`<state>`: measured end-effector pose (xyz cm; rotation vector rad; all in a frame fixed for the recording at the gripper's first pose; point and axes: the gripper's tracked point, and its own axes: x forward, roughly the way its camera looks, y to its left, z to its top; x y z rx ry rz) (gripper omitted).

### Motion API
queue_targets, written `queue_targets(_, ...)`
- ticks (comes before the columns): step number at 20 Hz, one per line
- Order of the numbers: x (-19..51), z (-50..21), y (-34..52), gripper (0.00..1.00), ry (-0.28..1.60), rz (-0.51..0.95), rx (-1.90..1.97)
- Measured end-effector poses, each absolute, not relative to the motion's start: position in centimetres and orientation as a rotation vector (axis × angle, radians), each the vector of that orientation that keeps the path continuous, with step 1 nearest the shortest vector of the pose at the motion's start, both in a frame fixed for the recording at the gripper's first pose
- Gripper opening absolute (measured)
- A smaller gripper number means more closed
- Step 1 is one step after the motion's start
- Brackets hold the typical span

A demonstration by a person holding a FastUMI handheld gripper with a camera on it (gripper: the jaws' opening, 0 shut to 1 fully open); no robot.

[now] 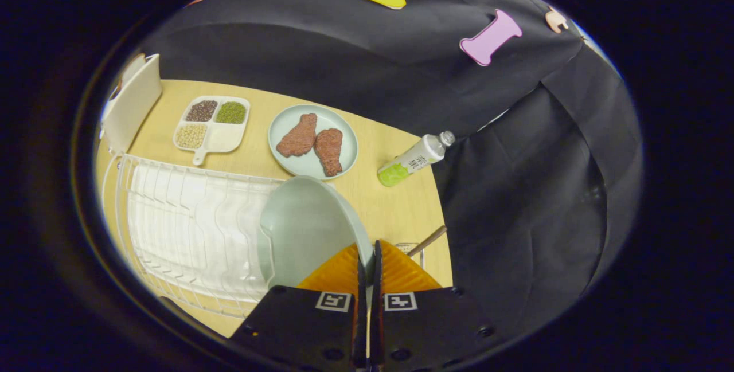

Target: Take the plate from the dish rack, then take the spoon from the basket and place it into the plate.

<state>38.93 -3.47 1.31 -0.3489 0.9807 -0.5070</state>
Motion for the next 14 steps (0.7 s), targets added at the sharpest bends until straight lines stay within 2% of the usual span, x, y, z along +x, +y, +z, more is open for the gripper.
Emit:
queue_targets(8,37.0,6.7,-2.9,0.06,0.856,-0.595,-0.469)
queue_targets(14,33.7,8.4,-1.0,0.06,0.805,-0.475,-0.408)
